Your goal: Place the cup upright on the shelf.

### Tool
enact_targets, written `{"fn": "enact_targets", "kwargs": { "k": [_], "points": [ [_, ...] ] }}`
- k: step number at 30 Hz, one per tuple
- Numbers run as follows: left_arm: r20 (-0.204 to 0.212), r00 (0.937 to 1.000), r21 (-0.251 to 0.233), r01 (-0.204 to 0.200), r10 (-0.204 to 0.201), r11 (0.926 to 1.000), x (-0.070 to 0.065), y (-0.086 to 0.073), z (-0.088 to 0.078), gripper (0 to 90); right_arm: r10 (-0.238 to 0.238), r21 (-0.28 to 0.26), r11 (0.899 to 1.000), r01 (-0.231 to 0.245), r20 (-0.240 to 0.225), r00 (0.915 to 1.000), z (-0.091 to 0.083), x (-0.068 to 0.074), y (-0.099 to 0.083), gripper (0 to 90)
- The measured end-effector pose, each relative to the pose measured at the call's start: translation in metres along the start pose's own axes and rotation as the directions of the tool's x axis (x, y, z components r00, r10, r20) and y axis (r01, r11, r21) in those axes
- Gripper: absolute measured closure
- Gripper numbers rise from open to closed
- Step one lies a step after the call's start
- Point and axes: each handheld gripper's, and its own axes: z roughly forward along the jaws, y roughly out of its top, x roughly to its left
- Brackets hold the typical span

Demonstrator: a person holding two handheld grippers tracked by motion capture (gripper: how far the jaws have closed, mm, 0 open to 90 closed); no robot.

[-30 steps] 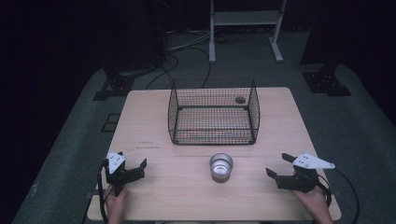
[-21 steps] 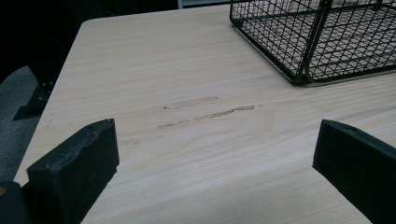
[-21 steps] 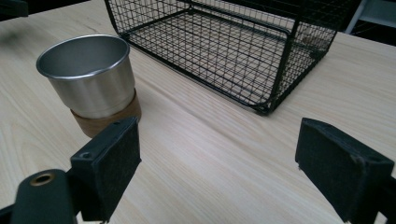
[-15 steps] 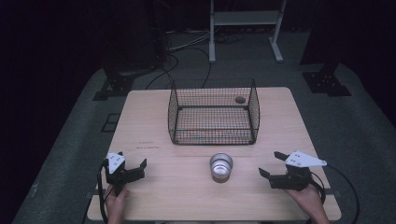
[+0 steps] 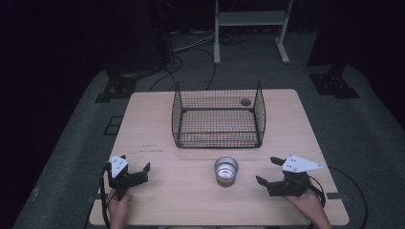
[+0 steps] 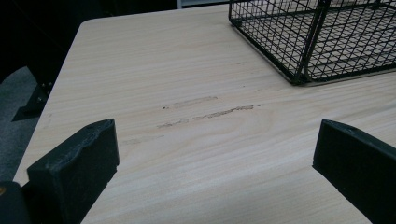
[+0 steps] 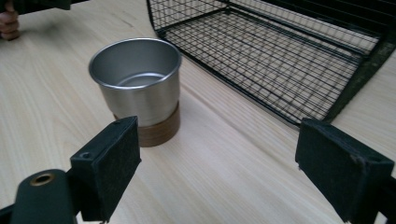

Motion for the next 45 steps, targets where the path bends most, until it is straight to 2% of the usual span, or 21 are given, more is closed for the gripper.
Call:
{"fn": "enact_targets", "kwargs": {
  "k": [7, 27, 45],
  "points": [
    [0.002, 1.0, -0.005, 0.0, 0.0, 1.0, 0.0, 0.0, 0.0, 0.0, -0.023, 0.02, 1.0, 0.024, -0.048, 0.9986, 0.008, 0.009, 0.005, 13.1],
    [0.006, 0.9999, -0.005, 0.011, -0.011, 0.9999, 0.002, 0.0, -0.001, 0.0, -0.067, 0.04, 0.997, 0.073, -0.128, 0.9895, 0.031, 0.03, 0.018, 12.7],
    [0.008, 1.0, -0.005, 0.005, -0.005, 1.0, 0.002, 0.0, -0.001, 0.0, -0.054, 0.09, 0.994, 0.07, -0.165, 0.9847, 0.059, 0.037, 0.021, 6.9]
  ]
}}
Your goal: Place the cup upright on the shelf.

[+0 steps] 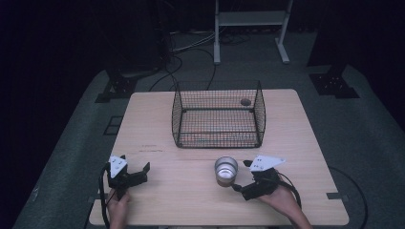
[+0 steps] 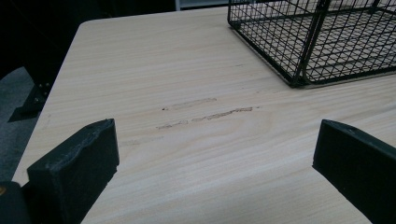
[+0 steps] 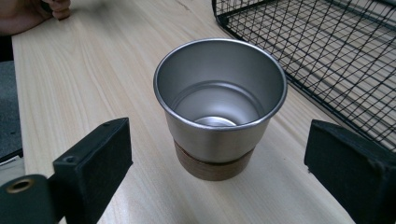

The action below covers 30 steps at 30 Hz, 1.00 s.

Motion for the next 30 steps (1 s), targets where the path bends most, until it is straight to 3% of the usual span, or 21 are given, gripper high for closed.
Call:
{"fn": "enact_targets", "kwargs": {
  "k": [11, 16, 30],
  "points": [
    [0.002, 1.0, -0.007, 0.006, -0.006, 1.0, 0.0, 0.0, 0.0, 0.0, -0.001, 0.015, 1.0, 0.001, -0.004, 1.0, 0.015, -0.001, 0.003, 4.3],
    [0.002, 1.0, -0.006, 0.004, -0.004, 1.0, 0.0, 0.0, 0.0, 0.0, 0.024, 0.018, 1.0, -0.024, -0.006, 0.9997, 0.024, -0.005, 0.004, 4.4],
    [0.004, 1.0, -0.009, 0.007, -0.007, 0.9999, 0.0, 0.0, 0.0, 0.0, -0.008, 0.029, 1.0, 0.008, -0.008, 0.9999, 0.042, -0.001, 0.01, 5.1]
  ]
}}
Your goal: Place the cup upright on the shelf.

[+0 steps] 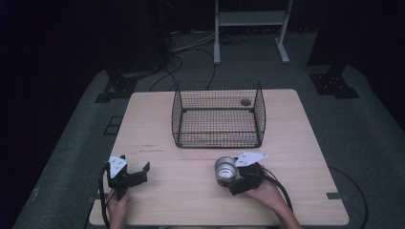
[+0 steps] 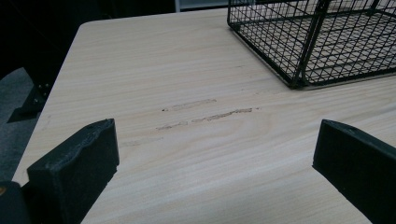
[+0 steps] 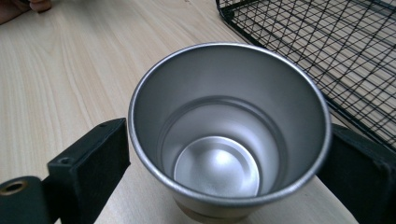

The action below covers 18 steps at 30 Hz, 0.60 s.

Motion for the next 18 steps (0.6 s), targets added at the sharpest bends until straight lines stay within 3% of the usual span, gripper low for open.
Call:
{"fn": "enact_targets", "kwargs": {
  "k": [18],
  "points": [
    [0.0, 1.0, -0.002, 0.003, -0.003, 1.0, 0.0002, -0.0001, -0.0004, 0.0, -0.022, 0.003, 1.0, 0.022, 0.014, 0.9997, 0.0005, 0.0009, 0.003, 17.6]
  ]
}}
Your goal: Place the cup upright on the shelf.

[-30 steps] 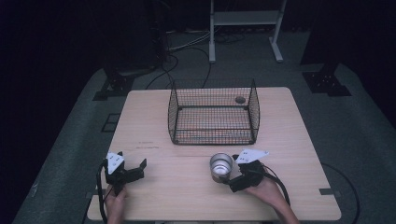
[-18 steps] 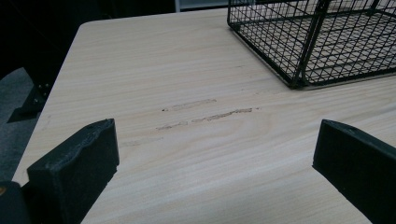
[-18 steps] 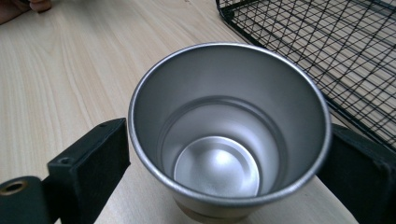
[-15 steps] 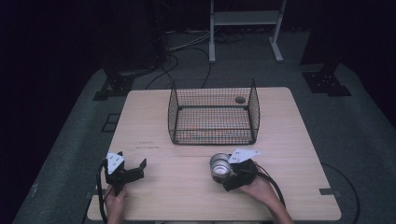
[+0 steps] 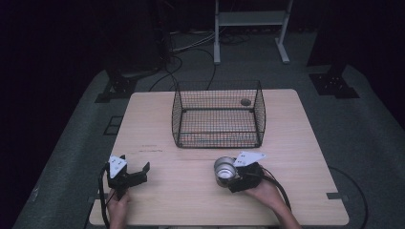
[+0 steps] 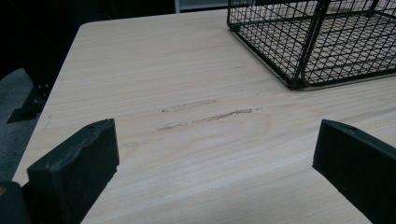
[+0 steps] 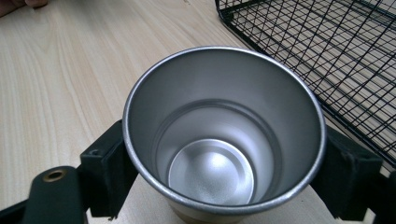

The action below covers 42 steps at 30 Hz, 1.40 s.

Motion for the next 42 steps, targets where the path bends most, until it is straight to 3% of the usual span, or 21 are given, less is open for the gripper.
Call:
{"fn": "enact_targets", "kwargs": {
  "k": [13, 27, 37, 42],
  "points": [
    [0.001, 1.0, 0.0, 0.001, -0.001, 1.0, 0.0, 0.0, 0.0, 0.0, -0.011, -0.006, 1.0, 0.011, 0.001, 0.9999, 0.001, 0.0, 0.0, 17.9],
    [0.0, 1.0, -0.001, 0.001, -0.001, 1.0, 0.001, 0.0, 0.0, 0.0, 0.031, -0.034, 0.999, -0.031, -0.015, 0.9994, -0.006, -0.003, -0.001, 18.0],
    [0.0, 1.0, 0.0, 0.001, -0.001, 1.0, 0.0, 0.0, 0.0, 0.0, 0.045, -0.05, 0.998, -0.047, -0.039, 0.9982, -0.031, -0.014, 0.011, 18.0],
    [0.0, 1.0, 0.0, 0.001, -0.001, 1.0, 0.0, 0.0, 0.0, 0.0, 0.078, -0.061, 0.995, -0.082, -0.063, 0.995, -0.047, -0.025, 0.021, 18.0]
  ]
}}
